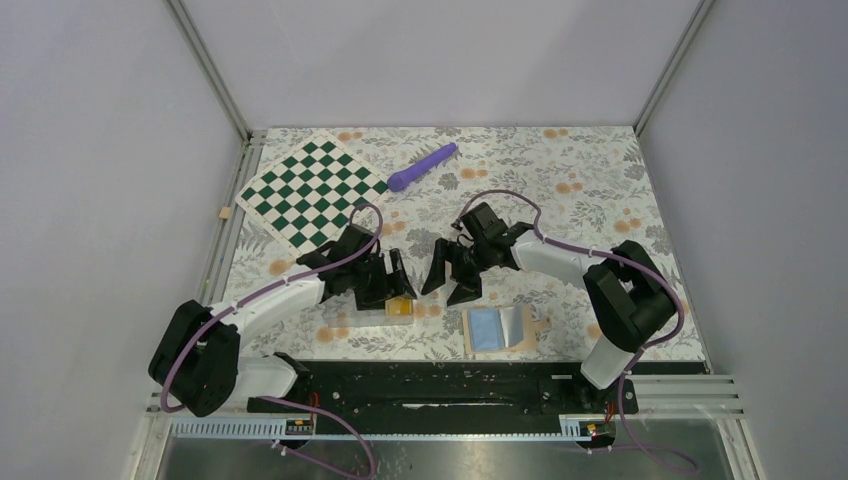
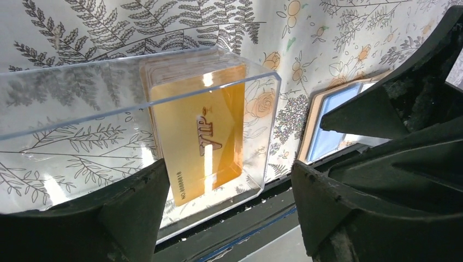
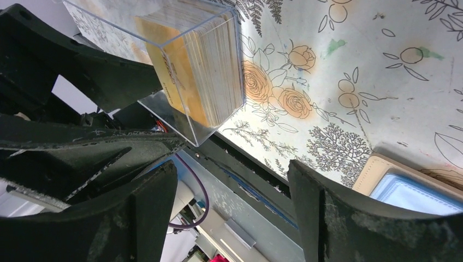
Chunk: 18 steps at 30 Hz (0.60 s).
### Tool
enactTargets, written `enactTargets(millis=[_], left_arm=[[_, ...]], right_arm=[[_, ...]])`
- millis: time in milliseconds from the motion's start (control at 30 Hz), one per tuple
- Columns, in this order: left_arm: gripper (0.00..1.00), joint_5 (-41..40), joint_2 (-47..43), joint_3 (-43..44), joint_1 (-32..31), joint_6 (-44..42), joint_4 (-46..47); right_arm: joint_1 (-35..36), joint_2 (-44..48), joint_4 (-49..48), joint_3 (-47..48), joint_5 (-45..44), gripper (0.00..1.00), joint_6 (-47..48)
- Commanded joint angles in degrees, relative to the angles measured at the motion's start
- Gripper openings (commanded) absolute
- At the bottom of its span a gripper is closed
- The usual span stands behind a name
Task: Put the credit cards into the card holder
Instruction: Pick up the credit card from the storage box.
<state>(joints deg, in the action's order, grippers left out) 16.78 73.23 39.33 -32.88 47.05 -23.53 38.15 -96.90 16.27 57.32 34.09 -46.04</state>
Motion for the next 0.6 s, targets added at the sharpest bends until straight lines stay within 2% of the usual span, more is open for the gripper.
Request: enactTargets(millis=[0, 267, 567], left_arm=[[0.79, -4.21, -0.19, 4.98, -2.07, -0.19, -2.4], [0.81, -6.06, 1.34, 7.09, -4.21, -0.91, -4.25], [0.93, -12.93, -0.99, 11.27, -4.16, -5.73, -14.11]], right_arm=[[-0.15, 1.74, 1.17, -0.58, 1.28, 0.8, 1.86], [-0.15, 1.65, 1.45, -0.26, 1.47, 0.79, 2.52], [-0.06, 1.21, 5.32, 1.77, -0.11, 0.81, 5.34]])
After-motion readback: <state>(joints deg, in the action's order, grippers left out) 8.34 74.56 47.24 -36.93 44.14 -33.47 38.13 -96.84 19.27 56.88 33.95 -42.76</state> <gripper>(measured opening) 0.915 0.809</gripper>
